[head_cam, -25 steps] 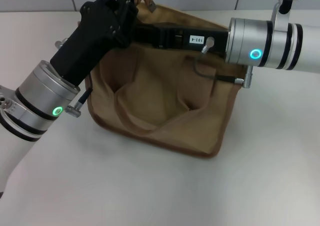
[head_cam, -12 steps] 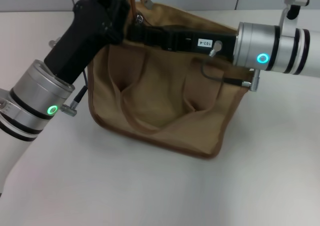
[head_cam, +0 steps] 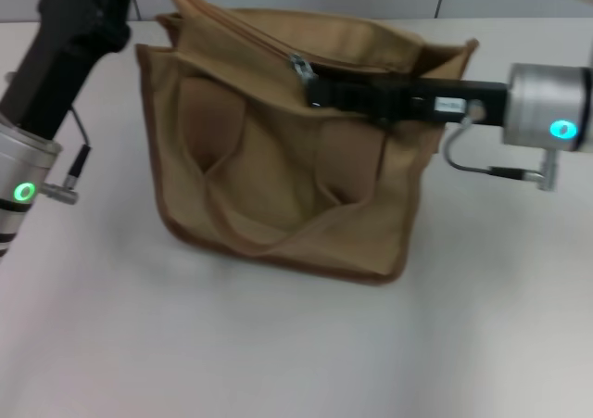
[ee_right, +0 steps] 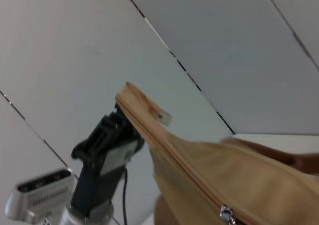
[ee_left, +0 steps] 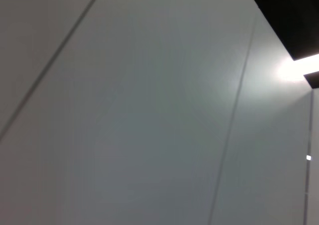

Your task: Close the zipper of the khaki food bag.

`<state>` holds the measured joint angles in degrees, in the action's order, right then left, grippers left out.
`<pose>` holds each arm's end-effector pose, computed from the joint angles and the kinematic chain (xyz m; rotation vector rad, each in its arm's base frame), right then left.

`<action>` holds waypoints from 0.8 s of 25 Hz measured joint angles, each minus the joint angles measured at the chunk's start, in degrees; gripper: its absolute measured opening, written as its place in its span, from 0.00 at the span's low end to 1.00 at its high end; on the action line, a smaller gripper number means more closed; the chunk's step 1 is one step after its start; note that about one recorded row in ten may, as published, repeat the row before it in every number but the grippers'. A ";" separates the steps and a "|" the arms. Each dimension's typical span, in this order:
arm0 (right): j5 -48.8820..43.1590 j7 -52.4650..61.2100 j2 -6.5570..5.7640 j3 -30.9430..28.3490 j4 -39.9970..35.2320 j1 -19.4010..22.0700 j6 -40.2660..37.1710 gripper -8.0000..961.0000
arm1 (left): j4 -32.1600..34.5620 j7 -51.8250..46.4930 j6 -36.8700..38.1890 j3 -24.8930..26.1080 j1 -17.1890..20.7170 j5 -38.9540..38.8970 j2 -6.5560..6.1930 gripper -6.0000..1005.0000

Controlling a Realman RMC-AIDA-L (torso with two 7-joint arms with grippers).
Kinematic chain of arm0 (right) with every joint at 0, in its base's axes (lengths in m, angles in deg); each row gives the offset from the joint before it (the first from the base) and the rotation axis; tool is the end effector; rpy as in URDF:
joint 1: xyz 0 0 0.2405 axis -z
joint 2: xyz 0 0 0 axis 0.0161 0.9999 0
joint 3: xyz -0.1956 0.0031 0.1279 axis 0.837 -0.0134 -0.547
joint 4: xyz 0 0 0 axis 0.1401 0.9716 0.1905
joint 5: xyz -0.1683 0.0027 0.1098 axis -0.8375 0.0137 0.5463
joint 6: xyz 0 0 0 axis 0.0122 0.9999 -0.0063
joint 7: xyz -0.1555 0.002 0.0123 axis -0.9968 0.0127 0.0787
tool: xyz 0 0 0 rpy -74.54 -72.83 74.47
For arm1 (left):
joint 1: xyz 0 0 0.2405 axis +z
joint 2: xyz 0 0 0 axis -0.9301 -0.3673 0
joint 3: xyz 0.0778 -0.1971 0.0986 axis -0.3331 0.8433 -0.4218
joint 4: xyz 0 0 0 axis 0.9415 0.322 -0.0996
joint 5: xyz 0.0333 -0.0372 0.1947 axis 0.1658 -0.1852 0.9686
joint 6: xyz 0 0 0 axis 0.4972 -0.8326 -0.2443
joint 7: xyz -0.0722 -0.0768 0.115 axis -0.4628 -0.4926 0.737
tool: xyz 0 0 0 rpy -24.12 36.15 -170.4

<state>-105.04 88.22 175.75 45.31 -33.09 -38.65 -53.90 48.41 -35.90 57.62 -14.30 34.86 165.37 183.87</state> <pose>0.1540 0.3481 -0.0247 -2.7116 1.1075 1.0388 -0.2017 0.3150 0.0218 -1.7689 -0.4878 -1.6146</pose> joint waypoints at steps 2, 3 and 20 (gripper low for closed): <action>-1.05 0.48 -0.50 -0.50 -3.00 2.87 -1.80 0.01 | 0.63 -0.68 0.00 1.16 0.75 -0.03 -0.04 0.03; -1.58 0.50 -0.94 -1.31 -4.43 4.47 -2.95 0.01 | 0.89 -0.95 -0.01 1.70 1.15 -0.06 -0.04 0.03; -5.91 -30.82 -4.79 -20.30 -1.26 14.80 -35.62 0.16 | -0.40 -0.91 -0.89 2.35 2.76 -0.03 0.18 0.03</action>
<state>-110.96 57.40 170.97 25.01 -34.34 -23.85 -89.52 48.01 -36.81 56.73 -11.95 37.63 165.34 184.05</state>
